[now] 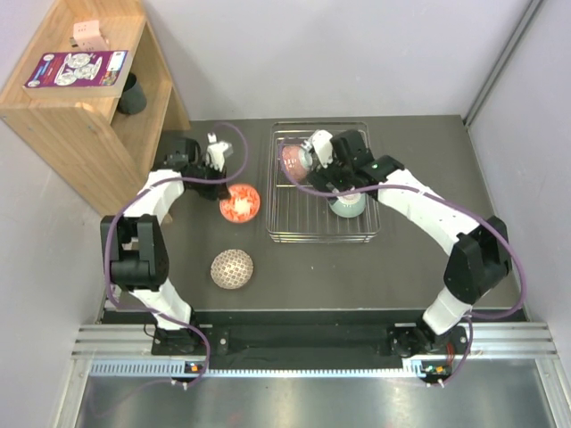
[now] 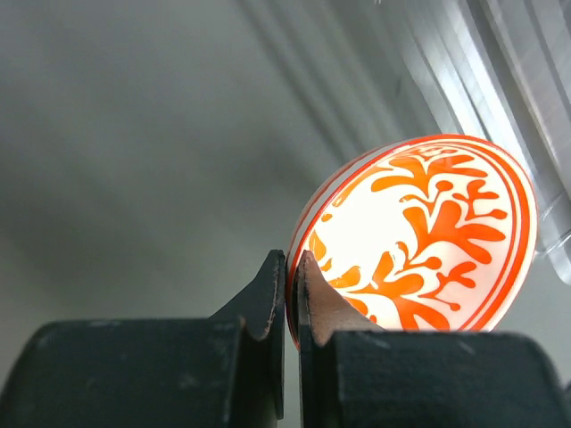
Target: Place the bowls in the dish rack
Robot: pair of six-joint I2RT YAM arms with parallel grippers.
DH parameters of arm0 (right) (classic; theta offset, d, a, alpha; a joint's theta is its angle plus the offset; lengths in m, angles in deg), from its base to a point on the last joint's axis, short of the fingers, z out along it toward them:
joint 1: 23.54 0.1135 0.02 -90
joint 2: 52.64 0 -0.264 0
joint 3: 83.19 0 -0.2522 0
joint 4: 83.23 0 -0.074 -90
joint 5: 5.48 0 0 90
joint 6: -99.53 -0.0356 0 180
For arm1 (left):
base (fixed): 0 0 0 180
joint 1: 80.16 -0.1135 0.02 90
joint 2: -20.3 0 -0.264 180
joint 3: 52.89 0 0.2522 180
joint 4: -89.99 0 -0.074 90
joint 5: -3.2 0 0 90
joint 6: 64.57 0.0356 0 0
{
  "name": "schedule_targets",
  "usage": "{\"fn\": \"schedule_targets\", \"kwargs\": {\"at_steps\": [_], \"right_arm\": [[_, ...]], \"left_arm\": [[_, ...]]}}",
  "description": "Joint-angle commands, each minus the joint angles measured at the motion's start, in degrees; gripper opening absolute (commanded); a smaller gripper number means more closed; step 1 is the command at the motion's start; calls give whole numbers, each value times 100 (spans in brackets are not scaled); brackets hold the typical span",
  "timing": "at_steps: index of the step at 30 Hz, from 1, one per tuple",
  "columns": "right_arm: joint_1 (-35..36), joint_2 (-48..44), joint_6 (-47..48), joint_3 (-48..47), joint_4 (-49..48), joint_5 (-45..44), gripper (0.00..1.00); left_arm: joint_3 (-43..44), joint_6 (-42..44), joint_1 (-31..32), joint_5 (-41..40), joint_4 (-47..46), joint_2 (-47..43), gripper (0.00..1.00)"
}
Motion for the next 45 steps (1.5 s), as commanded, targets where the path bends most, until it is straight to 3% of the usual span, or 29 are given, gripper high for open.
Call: {"fn": "schedule_targets", "kwargs": {"at_steps": [1, 4, 13, 16, 23, 35, 40, 45], "right_arm": [[-385, -285, -873, -532, 25, 2080, 100], [-597, -241, -1041, -664, 156, 3642, 100], [-1177, 540, -1989, -1472, 131, 6763, 100], [-1187, 830, -2481, -1622, -115, 7311, 100], [-1160, 1077, -3545, -1060, -1407, 7936, 100], [-1055, 884, -4931, -235, -2935, 8780, 100], [-1046, 699, -5759, 170, -4280, 8842, 100], [-941, 848, -7637, 504, -6325, 8869, 100]], "left_arm": [[823, -425, 1, 776, -394, -693, 0], [920, -627, 45, 1119, -683, -983, 0], [297, -864, 599, 1349, -1510, -1959, 0], [270, -891, 967, 1129, -1555, -2135, 0], [226, -786, 1793, 488, -1678, -2276, 0], [182, -724, 1979, 206, -1783, -2153, 0], [76, -715, 1988, 189, -1836, -2197, 0], [94, -786, 2041, 224, -1827, -2188, 0]]}}
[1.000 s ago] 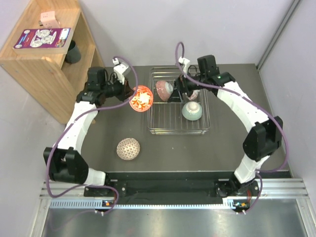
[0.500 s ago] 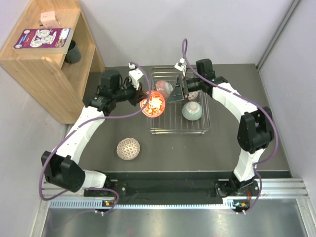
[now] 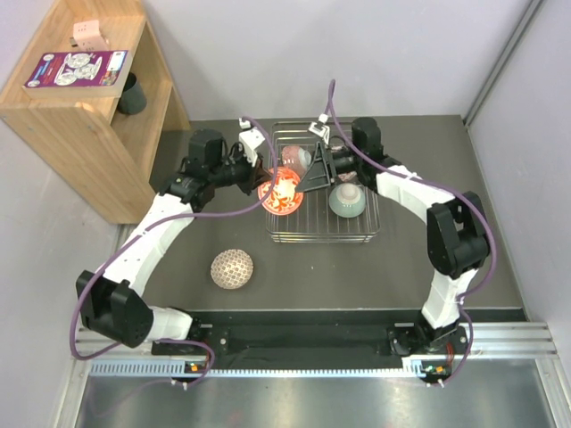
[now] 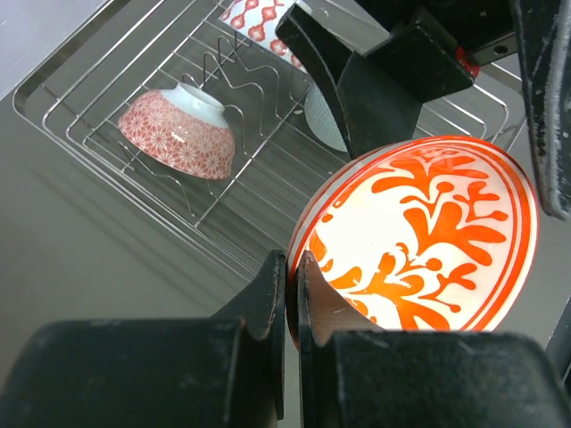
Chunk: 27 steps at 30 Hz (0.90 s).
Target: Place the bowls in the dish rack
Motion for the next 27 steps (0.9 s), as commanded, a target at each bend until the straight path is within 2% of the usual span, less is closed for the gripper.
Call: {"fn": "schedule_targets", "kwargs": {"at_steps": [1, 2, 4, 5, 17, 27], "right_arm": [[172, -207, -2235, 251, -4056, 211, 100], [181, -59, -4025, 504, -5284, 168, 100], [216, 231, -5575, 481, -7912, 149, 100], [234, 389, -5947, 280, -7925, 211, 99], [269, 470, -5591, 472, -7784, 123, 100], [304, 435, -4510, 691, -6440, -114, 89]], "left_arm": [[79, -152, 73, 115, -618, -138, 0], [79, -143, 100, 106, -618, -138, 0], [87, -134, 126, 71, -592, -112, 0], [87, -134, 144, 70, -601, -103, 0], [44, -126, 170, 27, -671, 11, 0], [35, -152, 179, -61, -698, 20, 0]]}}
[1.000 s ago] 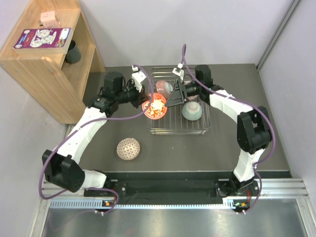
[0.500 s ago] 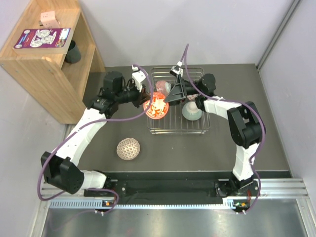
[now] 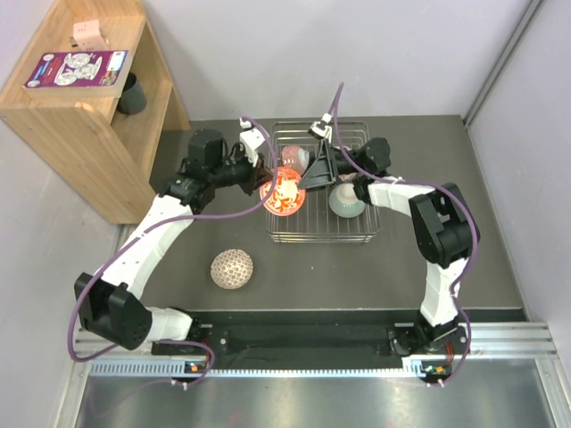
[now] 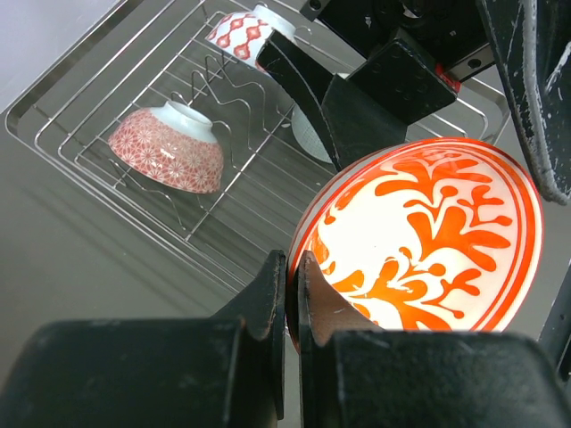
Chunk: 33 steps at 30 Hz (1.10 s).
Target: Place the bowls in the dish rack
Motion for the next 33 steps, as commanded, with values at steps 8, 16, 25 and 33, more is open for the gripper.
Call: {"fn": "schedule_targets", "kwargs": {"at_steps": [8, 16, 25, 33], "right_arm": [[260, -302, 1144, 16, 601, -456, 87], [260, -250, 1417, 8, 893, -491, 65], [260, -302, 1899, -10, 1464, -517, 3], [217, -522, 3716, -141, 4301, -920, 0]], "left_arm": [[83, -84, 107, -337, -516, 169, 0], [101, -76, 125, -364, -490, 213, 0], [66, -75, 125, -338, -489, 222, 0], [74, -67, 125, -267, -454, 266, 22]]}}
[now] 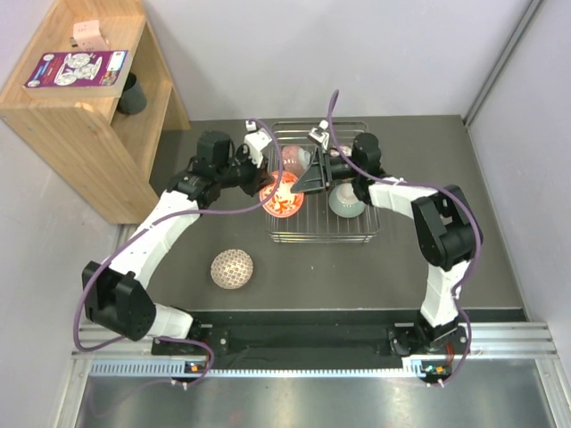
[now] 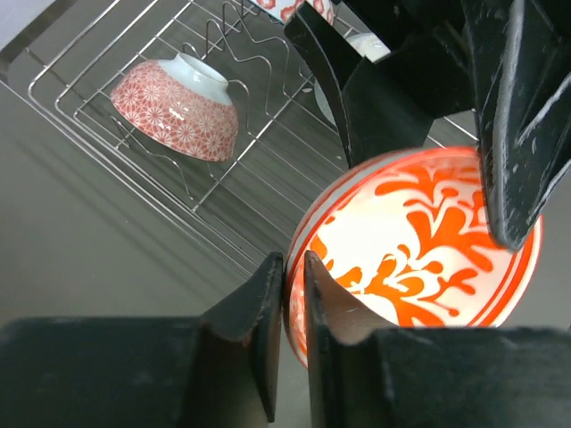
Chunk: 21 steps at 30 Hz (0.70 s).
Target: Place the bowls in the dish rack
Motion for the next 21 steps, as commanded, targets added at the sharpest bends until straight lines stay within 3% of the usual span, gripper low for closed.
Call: {"fn": "schedule_targets", "kwargs": {"at_steps": [1, 5, 9, 11, 12, 13, 14, 21], "right_arm": [[171, -485, 2339, -458, 2683, -578, 0], [65, -573, 2418, -398, 2804, -790, 0], [-5, -634, 2479, -363, 2874, -983, 0], [-40, -661, 2741, -433, 3398, -1106, 0], [-49, -678, 3483, -703, 3880, -1394, 0], [-58, -687, 3760, -810, 4616, -1536, 0], [-84, -705, 3850, -838, 4658, -1650, 0], [-172, -1082, 4586, -1083, 5606, -2635, 0]], "left_arm": [[96, -119, 85, 231, -572, -25, 24], [61, -128, 85, 266, -599, -42, 43], [43, -154, 85, 231, -608, -51, 68], [52, -163, 77, 179, -599, -60, 77], [52, -180, 68, 144, -599, -60, 89], [70, -224, 50, 91, -616, -60, 95], [87, -277, 24, 38, -625, -69, 99], [201, -506, -616, 135, -459, -43, 99]]}}
